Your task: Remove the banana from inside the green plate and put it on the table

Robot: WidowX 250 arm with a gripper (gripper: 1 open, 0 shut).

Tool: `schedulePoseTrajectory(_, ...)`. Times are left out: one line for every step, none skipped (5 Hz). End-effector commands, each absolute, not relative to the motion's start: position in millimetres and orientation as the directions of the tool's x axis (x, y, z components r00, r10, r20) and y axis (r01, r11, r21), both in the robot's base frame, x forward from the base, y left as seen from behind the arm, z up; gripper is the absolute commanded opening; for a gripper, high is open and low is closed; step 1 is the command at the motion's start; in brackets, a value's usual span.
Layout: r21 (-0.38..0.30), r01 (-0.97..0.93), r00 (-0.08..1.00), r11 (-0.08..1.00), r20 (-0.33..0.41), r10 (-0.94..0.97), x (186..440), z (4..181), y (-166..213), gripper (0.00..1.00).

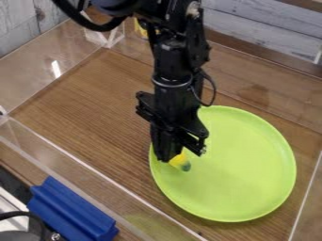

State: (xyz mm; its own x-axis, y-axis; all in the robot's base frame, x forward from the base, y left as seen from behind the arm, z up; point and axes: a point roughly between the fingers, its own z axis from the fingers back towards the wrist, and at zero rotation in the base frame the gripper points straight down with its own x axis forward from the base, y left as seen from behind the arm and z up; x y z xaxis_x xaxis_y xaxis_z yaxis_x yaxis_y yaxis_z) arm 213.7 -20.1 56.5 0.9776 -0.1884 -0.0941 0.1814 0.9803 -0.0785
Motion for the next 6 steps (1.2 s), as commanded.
schedulePoseTrajectory(-0.062, 0.186, 0.982, 0.981, -0.024, -0.188, 224.6, 74.4, -14.9, 0.00)
schedulePoseTrajectory(-0.059, 0.187, 0.982, 0.981, -0.028, -0.189, 225.5, 73.8, -11.3, 1.00)
schedulePoseTrajectory(-0.059, 0.188, 0.981, 0.980, -0.030, -0.190, 226.3, 69.1, -10.0, 1.00)
schedulePoseTrajectory(-0.056, 0.191, 0.981, 0.980, -0.032, -0.193, 226.4, 71.3, -8.0, 0.00)
schedulePoseTrajectory(-0.052, 0.193, 0.980, 0.980, -0.034, -0.195, 226.7, 72.4, -6.1, 0.00)
schedulePoseTrajectory(-0.051, 0.193, 0.980, 0.980, -0.037, -0.195, 227.4, 68.9, -4.2, 1.00)
